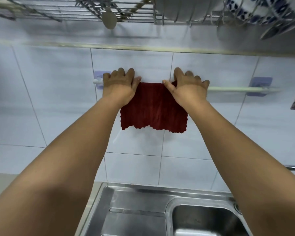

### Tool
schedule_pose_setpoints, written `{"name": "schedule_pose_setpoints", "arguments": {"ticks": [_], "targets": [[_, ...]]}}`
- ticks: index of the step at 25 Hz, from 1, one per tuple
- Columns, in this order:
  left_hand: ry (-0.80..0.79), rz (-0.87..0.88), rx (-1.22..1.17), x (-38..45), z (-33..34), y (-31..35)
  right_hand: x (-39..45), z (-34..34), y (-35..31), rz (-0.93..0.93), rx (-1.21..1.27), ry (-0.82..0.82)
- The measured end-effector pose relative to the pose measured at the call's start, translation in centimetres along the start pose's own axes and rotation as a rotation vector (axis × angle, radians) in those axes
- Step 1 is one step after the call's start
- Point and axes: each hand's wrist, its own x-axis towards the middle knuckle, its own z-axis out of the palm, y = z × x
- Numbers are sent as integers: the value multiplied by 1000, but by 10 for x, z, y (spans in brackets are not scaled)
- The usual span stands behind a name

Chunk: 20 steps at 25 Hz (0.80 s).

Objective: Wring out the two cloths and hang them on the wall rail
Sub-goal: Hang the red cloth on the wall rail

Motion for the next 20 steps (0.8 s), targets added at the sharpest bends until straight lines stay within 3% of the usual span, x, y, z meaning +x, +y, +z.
{"name": "schedule_pose_setpoints", "arguments": {"ticks": [2, 4, 6, 20], "targets": [[124, 17, -35, -9, 6, -1, -6, 6, 5, -41, 48, 218], [190, 74, -37, -18, 9, -3, -9, 10, 11, -146, 44, 336], [197, 107, -34, -22, 10, -8, -10, 14, 18, -219, 53, 313], [206, 98, 86, -23, 10, -48, -12, 20, 1, -249, 160, 295]]}}
